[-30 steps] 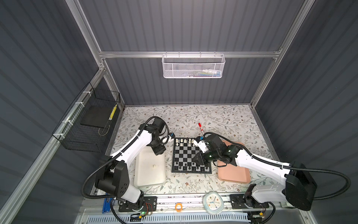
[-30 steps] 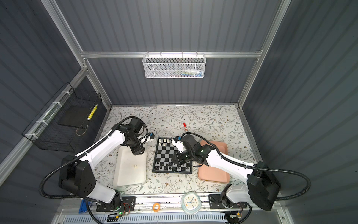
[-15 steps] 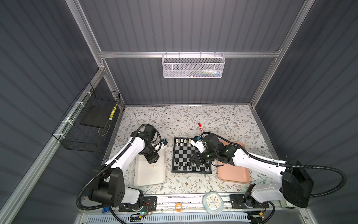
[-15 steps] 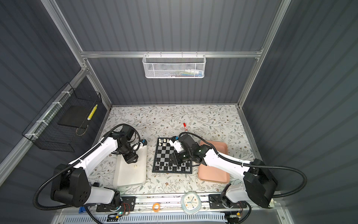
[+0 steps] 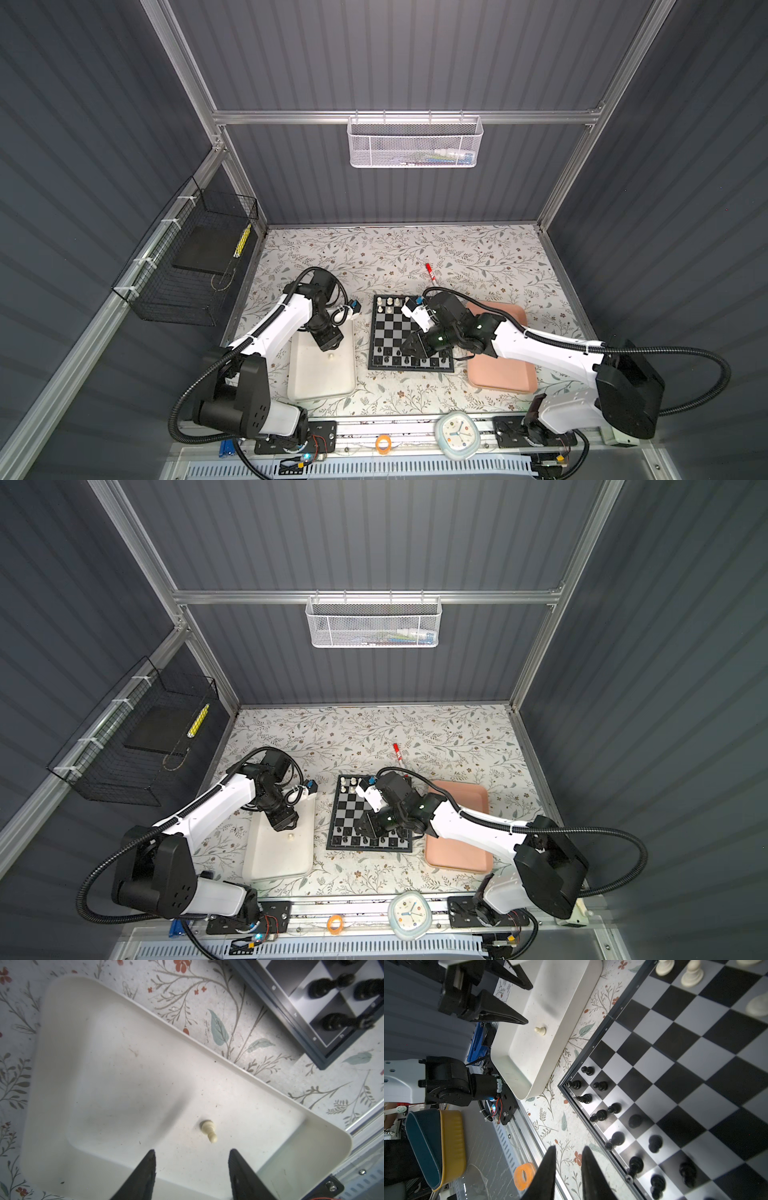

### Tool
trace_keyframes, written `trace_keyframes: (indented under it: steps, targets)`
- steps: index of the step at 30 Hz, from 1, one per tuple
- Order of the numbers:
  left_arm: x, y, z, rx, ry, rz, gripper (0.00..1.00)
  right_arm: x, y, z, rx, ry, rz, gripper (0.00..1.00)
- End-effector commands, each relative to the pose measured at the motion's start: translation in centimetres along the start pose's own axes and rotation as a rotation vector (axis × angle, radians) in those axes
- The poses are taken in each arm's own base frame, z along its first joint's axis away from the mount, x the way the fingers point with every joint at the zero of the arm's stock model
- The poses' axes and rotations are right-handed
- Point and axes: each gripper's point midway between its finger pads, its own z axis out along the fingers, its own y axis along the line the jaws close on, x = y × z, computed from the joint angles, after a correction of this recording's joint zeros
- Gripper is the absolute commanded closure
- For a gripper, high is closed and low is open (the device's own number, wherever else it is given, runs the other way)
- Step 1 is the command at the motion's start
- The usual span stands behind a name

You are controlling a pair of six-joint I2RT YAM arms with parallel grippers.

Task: Set up the chess pieces on the board
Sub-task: 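Lower the left gripper toward the last white pawn in the tray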

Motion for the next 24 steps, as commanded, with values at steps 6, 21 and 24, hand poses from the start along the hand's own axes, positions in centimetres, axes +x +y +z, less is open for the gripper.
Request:
trace_keyframes:
  steps: [6, 21, 24]
  targets:
    - [2.0, -0.8, 0.8, 0.006, 0.056, 0.024, 0.44, -1.8, 1.1, 0.2, -0.030, -0.042, -0.057, 0.75]
    - [1.7, -2.0, 1.9, 0.076, 0.040, -0.004, 0.46, -1.0, 2.4, 0.8, -0.094, 0.003, -0.052, 0.76]
    - [1.6, -2.0, 2.1, 0.076, 0.037, -0.010, 0.46, -0.4, 2.6, 1.1, -0.094, 0.022, -0.049, 0.76]
